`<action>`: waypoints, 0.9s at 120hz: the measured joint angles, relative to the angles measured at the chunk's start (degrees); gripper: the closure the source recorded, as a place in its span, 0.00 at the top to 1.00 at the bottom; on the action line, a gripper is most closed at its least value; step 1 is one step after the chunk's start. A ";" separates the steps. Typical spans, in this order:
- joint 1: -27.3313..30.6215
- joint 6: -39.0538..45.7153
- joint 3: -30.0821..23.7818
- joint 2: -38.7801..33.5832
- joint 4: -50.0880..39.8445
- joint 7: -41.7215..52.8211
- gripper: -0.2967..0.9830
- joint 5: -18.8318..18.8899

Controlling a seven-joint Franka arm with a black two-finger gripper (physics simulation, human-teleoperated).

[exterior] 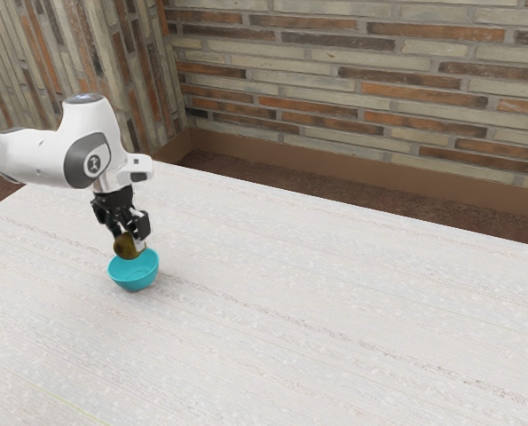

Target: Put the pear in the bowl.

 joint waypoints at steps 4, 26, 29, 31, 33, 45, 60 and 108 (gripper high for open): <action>0.57 0.01 0.00 -0.35 -0.67 -0.12 0.55 0.00; 1.96 0.03 -0.33 0.13 -0.31 -0.67 0.55 0.05; 1.95 0.04 -0.45 0.86 0.80 -0.71 0.55 0.10; 1.94 0.04 -0.53 1.30 1.47 -0.74 0.55 0.13; 1.96 0.04 -0.67 1.67 2.01 -0.76 0.55 0.16; 2.19 0.03 -1.07 2.71 3.30 -0.89 0.61 -0.01; 2.34 0.03 -1.14 2.53 3.44 -1.07 0.68 -0.33; -5.74 -8.95 -0.57 -9.75 12.93 -2.87 0.75 -0.71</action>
